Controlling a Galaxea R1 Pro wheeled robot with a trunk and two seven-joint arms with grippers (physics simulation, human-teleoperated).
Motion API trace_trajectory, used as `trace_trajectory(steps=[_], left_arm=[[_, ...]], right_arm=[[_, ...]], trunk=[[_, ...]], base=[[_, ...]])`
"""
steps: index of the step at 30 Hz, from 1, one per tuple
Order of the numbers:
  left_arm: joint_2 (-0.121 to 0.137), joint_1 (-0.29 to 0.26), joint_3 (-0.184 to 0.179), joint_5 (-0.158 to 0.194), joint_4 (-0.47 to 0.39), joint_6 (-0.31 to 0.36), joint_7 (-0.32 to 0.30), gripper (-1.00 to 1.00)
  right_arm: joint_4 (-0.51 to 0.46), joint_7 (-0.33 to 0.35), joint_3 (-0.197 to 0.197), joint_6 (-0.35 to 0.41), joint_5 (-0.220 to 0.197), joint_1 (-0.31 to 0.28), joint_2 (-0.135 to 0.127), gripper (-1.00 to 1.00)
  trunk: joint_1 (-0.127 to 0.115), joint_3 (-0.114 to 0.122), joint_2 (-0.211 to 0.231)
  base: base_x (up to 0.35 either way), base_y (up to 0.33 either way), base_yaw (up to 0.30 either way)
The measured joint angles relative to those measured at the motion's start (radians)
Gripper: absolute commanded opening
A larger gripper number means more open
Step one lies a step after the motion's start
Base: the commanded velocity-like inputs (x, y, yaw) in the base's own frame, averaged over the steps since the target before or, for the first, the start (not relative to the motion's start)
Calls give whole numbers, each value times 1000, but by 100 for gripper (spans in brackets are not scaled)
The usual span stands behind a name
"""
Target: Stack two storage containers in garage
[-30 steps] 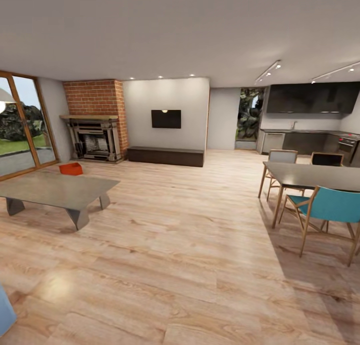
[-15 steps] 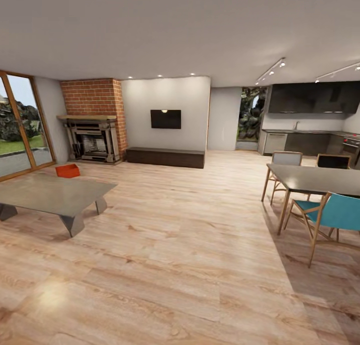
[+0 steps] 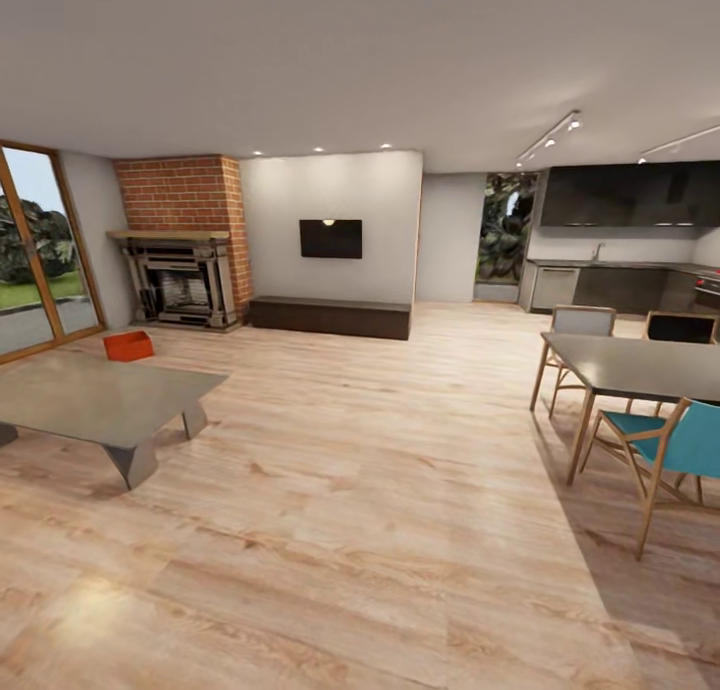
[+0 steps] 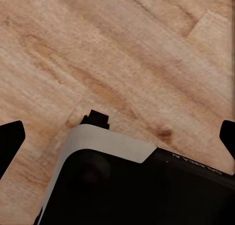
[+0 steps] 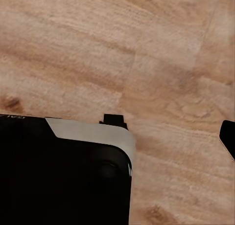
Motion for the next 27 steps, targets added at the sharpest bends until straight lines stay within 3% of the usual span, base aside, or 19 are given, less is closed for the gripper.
trace_trajectory(steps=[27], left_arm=[[-1,0,-1,-5,0,0,0,100]], right_arm=[[0,0,0,0,0,0,0,100]], trunk=[[0,0,0]], base=[[322,0,0]])
